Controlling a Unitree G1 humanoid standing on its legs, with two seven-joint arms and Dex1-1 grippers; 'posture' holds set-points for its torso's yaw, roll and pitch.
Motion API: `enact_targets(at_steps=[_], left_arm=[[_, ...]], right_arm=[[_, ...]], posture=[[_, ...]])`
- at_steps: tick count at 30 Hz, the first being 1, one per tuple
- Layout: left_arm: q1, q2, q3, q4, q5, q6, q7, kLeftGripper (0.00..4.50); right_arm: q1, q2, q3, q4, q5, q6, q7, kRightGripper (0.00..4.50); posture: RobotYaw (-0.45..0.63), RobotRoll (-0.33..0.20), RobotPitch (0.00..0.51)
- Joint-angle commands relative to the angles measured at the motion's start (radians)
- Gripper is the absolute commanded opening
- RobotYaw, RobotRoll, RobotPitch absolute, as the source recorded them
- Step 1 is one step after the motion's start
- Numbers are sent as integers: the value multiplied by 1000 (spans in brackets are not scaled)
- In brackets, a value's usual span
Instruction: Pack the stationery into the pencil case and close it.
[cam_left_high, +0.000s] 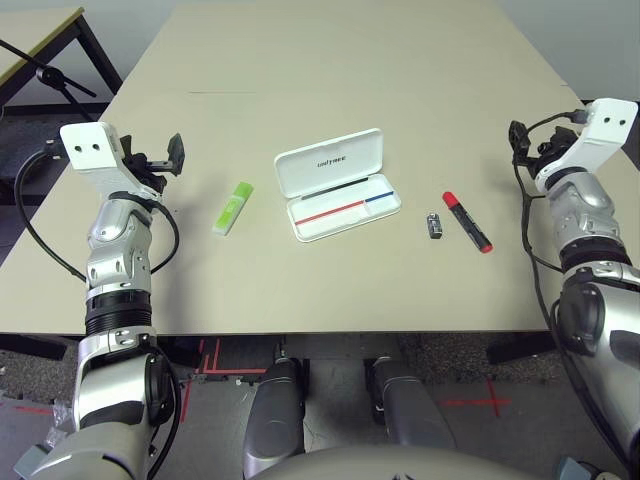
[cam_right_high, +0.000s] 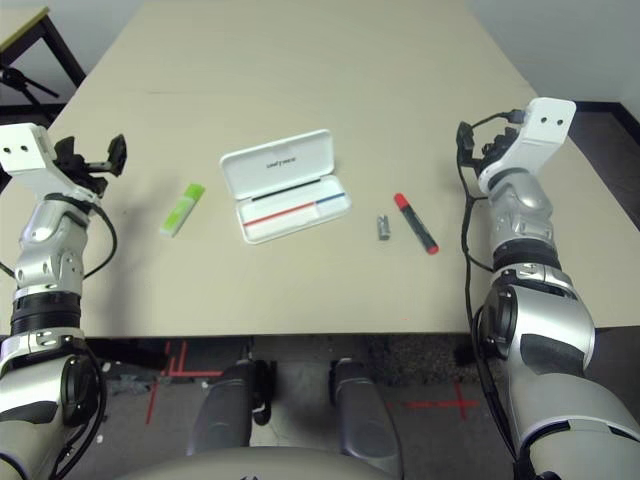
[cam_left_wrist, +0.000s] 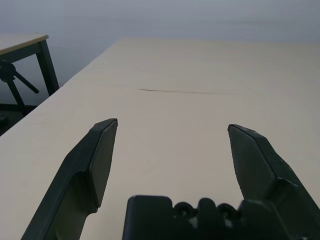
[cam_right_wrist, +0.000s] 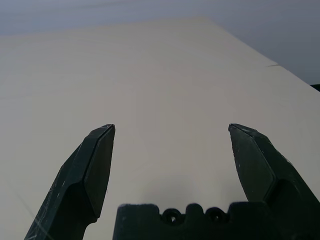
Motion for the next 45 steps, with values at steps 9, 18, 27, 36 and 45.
enact_targets(at_steps=[9, 18, 27, 36, 45], left_arm=[[25, 26, -4, -103, -34, 70, -65, 4452], [82, 36, -15, -299, -99, 235, -153, 4452], [156, 95, -42, -503, -173, 457, -240, 4452], [301, 233, -53, -731, -287, 623, -416, 4452], [347, 305, -190, -875, -341, 716, -538, 4452]], right_arm=[[-22, -31, 71, -66, -6, 90, 265, 4500], [51, -91, 209, -278, -17, 247, 607, 4500], [131, -165, 319, -530, 6, 469, 866, 4500], [183, -197, 352, -664, 19, 579, 937, 4500], [204, -209, 382, -703, 9, 598, 950, 4500]], posture=[[35, 0, 114], [44, 0, 136], [58, 0, 149], [58, 0, 154], [47, 0, 152]])
